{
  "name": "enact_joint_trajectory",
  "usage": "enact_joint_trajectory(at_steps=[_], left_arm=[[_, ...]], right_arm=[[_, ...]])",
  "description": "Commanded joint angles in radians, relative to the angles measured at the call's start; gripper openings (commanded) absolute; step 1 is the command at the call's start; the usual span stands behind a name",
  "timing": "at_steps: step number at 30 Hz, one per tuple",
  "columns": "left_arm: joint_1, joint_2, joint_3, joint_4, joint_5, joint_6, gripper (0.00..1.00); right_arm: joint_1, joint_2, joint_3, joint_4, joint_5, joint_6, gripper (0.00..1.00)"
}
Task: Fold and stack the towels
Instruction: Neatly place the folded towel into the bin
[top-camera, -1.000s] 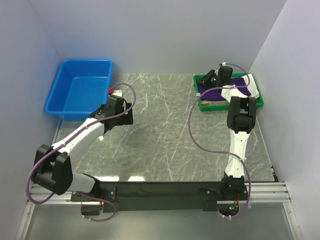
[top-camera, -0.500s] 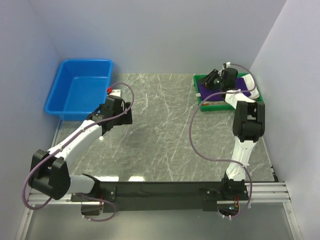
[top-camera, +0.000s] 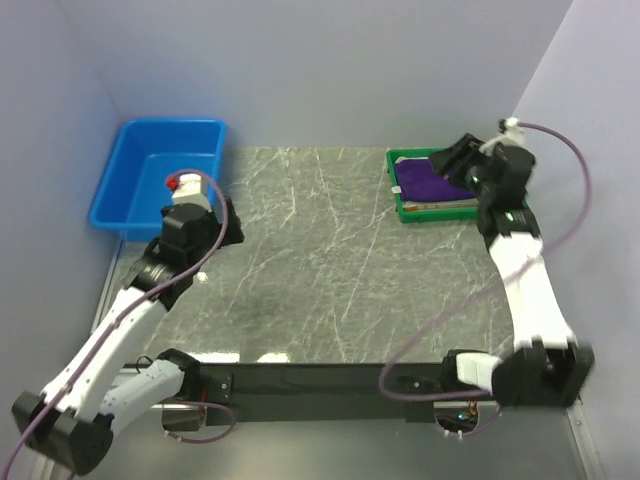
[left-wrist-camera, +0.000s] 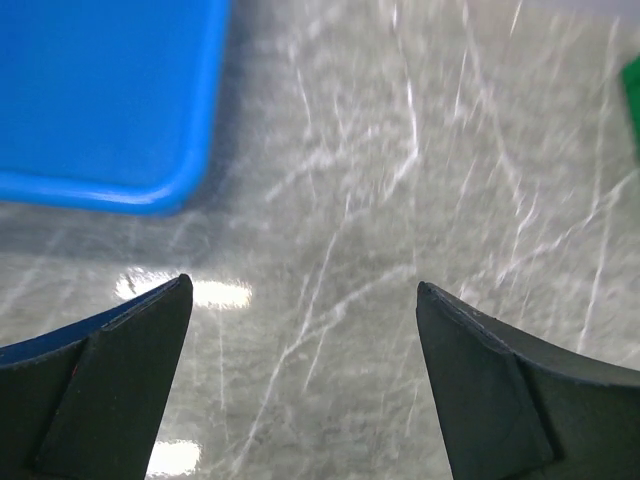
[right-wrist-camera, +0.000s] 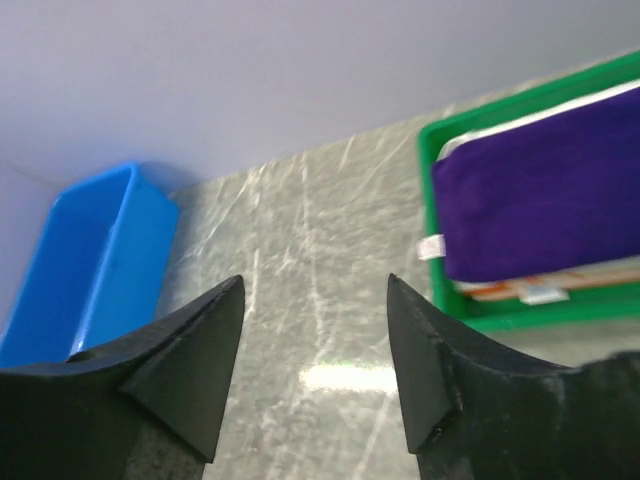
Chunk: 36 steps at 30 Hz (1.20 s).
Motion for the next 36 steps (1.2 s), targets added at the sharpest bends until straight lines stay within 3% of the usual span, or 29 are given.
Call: enact_joint_trajectory(at_steps=[1,8,10,14,17,19,22,36], left_arm=[[0.007,-0.136,-0.038,0.055,-0.107,-0.005,0.99],[0.007,-0.398,-0.113,0.019,-0.262,-0.057,0.99],[0.007,-0.461,-0.133,-0.019,-0.291,-0.069,0.99],[0.007,-0.549,-0.160,-0.079,-0.328,-0.099,1.00],[0.007,-0.606,-0.172,-0.105,-0.362,-0.115,0.99],[0.007,-0.641,-0.183,-0.101,-0.388,-0.125,0.99],[0.007,-0.670,-0.202,-0.066,-0.384,-0.117,0.99],[0.050,-0.652,-0.233,-0.024,-0.417,-0.111,0.99]], right_arm=[[-0.004,-0.267,-0.064,-0.199,0.194,-0.080,0.67],[-0.004,-0.703,-0.194,-0.375,0.363,-0.069,0.72],[-0.004,-0.819,-0.237,-0.393,0.386,-0.086,0.78],[0.036,-0.947,-0.320,-0.442,0.460,-0.140,0.81],[0.076,-1.027,-0.407,-0.414,0.488,-0.152,0.81],[0.102,-1.111,-0.450,-0.384,0.498,-0.152,0.90],[0.119,-1.205,-0.513,-0.330,0.512,-0.180,0.92],[0.133,-1.314,-0.578,-0.291,0.509,-0.184,0.96]])
